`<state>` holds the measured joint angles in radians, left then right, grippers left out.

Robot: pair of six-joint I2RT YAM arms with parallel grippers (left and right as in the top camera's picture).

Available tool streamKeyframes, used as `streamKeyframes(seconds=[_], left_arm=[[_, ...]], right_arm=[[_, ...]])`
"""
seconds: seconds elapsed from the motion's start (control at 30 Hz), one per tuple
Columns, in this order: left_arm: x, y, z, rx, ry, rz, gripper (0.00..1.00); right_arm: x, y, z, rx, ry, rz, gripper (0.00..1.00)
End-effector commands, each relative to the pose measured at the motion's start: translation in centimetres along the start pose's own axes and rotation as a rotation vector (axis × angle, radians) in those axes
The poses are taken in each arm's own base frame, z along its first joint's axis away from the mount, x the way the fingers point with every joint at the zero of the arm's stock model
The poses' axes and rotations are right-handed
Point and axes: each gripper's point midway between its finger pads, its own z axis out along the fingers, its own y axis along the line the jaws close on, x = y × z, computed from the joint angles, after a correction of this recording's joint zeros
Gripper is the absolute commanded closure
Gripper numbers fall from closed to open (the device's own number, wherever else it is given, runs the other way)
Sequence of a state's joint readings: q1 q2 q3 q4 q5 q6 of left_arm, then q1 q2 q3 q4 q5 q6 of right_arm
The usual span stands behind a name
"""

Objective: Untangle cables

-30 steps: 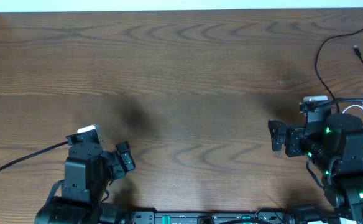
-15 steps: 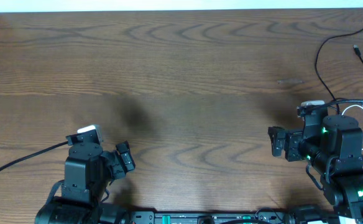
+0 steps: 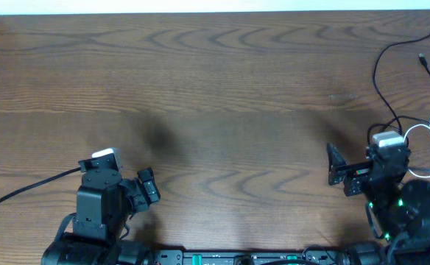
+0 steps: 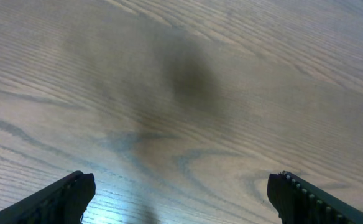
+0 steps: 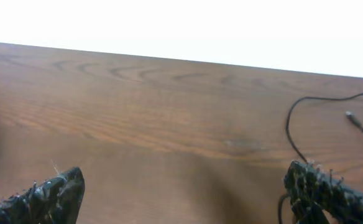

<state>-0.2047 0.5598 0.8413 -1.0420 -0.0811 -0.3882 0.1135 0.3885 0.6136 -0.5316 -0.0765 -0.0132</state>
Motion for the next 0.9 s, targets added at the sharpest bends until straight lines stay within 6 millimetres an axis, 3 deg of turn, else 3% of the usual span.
streamKeyframes(seconds=[0.0, 0.23, 0.43, 0.87], left_arm=[[0.2, 0.2, 0.1, -0.005, 0.002, 0.008, 0.06], [0.2, 0.2, 0.1, -0.005, 0.002, 0.008, 0.06], [0.2, 0.2, 0.1, -0.005, 0.002, 0.008, 0.06], [0.2, 0.2, 0.1, -0.005, 0.002, 0.008, 0.06]], right_arm=[[0.9, -0.8, 0.1, 0.036, -0.107, -0.019, 0.01], [1.5, -1.4, 1.0, 0.067, -0.366, -0.038, 0.01], [3.0, -2.5, 1.4, 0.111, -0.437, -0.042, 0.01], [7.0, -4.0, 3.0, 0.177, -0.31, -0.016, 0.01]])
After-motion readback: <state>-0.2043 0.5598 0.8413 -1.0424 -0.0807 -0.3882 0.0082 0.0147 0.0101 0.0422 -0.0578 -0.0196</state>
